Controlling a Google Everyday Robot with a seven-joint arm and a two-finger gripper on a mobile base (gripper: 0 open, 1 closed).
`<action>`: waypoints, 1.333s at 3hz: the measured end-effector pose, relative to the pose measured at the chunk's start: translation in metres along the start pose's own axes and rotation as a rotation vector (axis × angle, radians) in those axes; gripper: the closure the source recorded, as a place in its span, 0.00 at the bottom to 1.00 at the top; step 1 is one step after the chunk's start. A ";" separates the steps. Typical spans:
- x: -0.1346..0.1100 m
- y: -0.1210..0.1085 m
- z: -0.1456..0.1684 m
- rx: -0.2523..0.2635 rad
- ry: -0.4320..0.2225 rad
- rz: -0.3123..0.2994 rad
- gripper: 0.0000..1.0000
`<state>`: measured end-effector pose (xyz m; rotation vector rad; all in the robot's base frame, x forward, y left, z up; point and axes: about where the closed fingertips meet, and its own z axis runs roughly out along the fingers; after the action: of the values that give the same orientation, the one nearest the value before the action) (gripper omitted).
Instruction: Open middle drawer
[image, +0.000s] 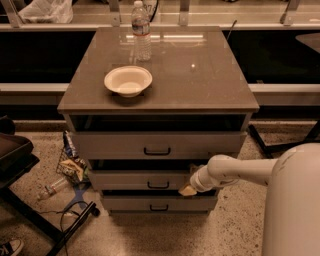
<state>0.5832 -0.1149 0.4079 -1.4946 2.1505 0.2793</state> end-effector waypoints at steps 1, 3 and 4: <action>-0.002 0.000 -0.004 0.000 0.000 0.000 0.69; -0.005 -0.001 -0.008 0.000 0.000 0.000 1.00; -0.006 -0.001 -0.009 0.000 0.000 0.000 1.00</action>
Offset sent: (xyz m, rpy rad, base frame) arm -0.0025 0.0005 0.0051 -0.0013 -0.0006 0.0018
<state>0.5830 -0.1148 0.4189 -1.4949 2.1503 0.2794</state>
